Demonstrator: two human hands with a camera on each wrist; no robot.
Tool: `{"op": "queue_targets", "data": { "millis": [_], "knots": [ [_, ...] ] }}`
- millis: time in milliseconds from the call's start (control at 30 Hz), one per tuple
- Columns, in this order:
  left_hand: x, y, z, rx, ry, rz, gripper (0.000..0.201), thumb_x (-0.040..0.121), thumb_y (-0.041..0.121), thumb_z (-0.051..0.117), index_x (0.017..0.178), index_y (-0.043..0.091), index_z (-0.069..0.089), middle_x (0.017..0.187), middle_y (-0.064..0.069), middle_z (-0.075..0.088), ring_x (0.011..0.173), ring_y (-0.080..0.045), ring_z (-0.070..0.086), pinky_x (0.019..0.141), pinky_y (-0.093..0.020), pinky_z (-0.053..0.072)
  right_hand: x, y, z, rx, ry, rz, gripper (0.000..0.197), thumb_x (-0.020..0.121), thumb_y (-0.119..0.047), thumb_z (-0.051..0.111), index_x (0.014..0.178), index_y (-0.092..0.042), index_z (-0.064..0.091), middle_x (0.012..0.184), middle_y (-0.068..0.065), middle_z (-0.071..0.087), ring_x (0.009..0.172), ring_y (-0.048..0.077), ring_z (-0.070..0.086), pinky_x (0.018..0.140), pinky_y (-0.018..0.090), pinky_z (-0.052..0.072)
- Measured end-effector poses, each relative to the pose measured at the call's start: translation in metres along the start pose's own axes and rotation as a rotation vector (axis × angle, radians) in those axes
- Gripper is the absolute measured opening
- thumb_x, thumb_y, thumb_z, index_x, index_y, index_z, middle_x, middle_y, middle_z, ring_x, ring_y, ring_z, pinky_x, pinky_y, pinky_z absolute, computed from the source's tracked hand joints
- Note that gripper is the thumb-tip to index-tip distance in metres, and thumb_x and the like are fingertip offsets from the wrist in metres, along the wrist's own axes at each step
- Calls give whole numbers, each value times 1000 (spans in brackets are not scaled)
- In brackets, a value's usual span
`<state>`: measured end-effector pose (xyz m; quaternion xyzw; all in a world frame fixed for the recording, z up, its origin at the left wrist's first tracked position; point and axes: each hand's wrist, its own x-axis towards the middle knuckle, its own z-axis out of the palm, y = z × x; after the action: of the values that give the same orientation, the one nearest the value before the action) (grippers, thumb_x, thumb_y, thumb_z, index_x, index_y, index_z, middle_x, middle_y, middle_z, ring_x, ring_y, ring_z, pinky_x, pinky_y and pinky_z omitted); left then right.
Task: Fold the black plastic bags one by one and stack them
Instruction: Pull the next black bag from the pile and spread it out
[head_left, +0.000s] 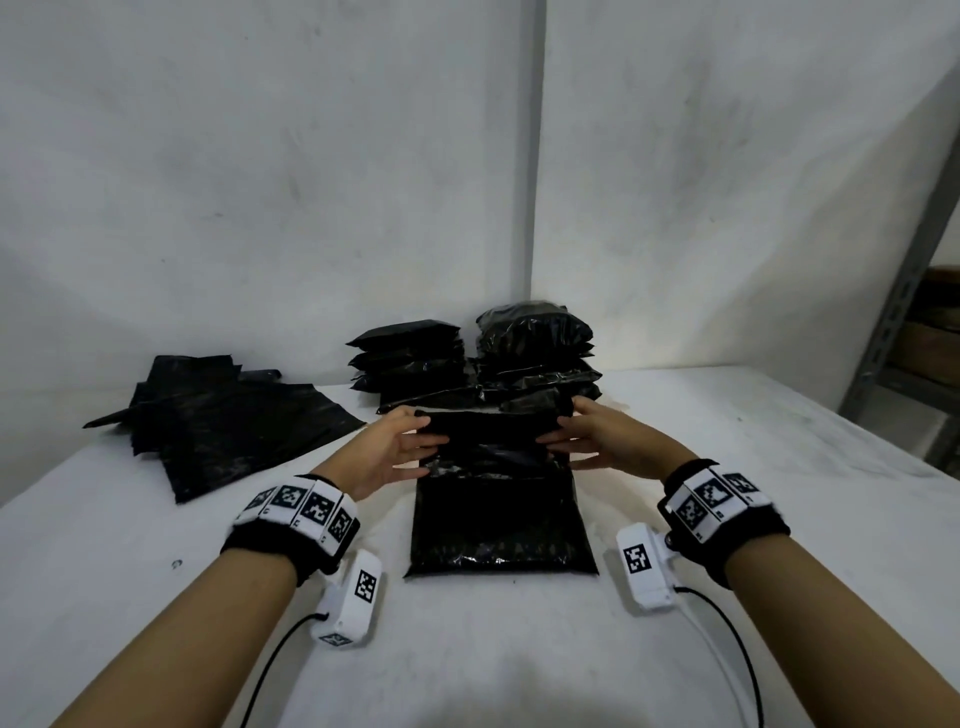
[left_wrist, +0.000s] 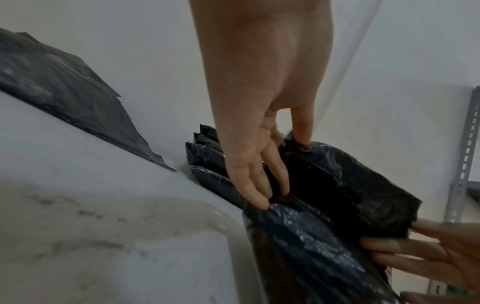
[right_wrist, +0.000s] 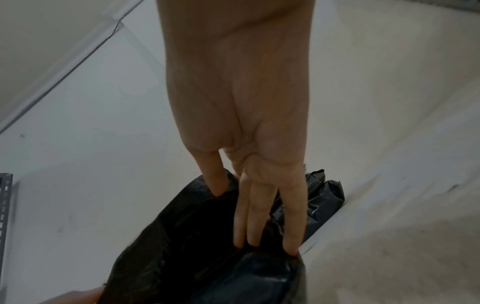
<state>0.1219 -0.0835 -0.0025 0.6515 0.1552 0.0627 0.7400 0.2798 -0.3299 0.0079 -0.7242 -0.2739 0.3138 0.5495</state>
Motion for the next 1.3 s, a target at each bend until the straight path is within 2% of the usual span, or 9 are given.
{"op": "queue_targets", "data": {
  "millis": [200,300,400,600,767,900,1100,1200,1300],
  "knots": [
    [-6,-9,1,-33,100,-55,41,91,49,54,73,12,58,77,-5,65,77,-18,63,76,-27,50,-18,4,0,83,-2,78,40,88,-52,52,95,-14,60,97,4,70,103,26,68,87,35,52],
    [-9,-15,1,32,65,-30,21,86,28,66,79,9,62,78,-5,62,67,-9,59,64,-18,52,-23,11,1,-55,-33,52,15,91,-23,63,100,-11,61,98,6,66,89,16,69,72,22,51],
    [-15,-19,-1,98,-1,-48,8,86,14,67,88,6,64,76,-3,65,63,-7,60,60,-15,52,-23,21,-2,-83,-91,0,21,88,4,63,109,1,61,93,11,65,85,13,66,77,19,54],
    [-25,-20,0,266,-35,-128,17,83,2,70,97,9,63,80,-5,67,61,-8,63,58,-16,52,-29,26,-4,-151,-137,57,25,85,1,69,110,2,68,92,4,72,86,9,68,76,16,52],
    [-29,-18,5,541,-25,-201,18,79,12,76,95,15,69,84,-2,64,70,-12,58,54,-15,51,-29,27,-3,-329,-130,120,19,82,-11,75,101,-15,75,86,-2,71,78,6,63,74,17,51],
    [-28,-22,5,622,-14,-228,17,78,14,78,92,17,69,88,-5,62,77,-15,55,56,-16,50,-26,28,-2,-325,-127,151,18,80,-7,76,97,-14,76,86,3,72,78,15,67,91,28,53],
    [-25,-24,10,795,64,-128,14,76,19,80,80,22,67,78,1,57,72,-11,50,60,-17,43,-26,28,2,-363,-101,139,23,79,-9,78,101,-13,75,81,-3,73,76,10,68,87,25,55],
    [-25,-23,14,1062,192,-20,24,70,31,84,77,28,61,99,-1,44,101,-17,40,81,-22,39,-25,28,4,-396,-86,139,24,78,-9,79,102,-12,75,82,-5,74,78,7,69,90,27,55],
    [-29,-25,28,1288,222,246,28,71,34,81,88,28,60,104,-1,31,108,-19,31,94,-25,34,-24,28,6,-426,-79,134,24,78,-8,79,101,-12,75,79,-6,73,72,4,68,83,22,56]
  ]
}}
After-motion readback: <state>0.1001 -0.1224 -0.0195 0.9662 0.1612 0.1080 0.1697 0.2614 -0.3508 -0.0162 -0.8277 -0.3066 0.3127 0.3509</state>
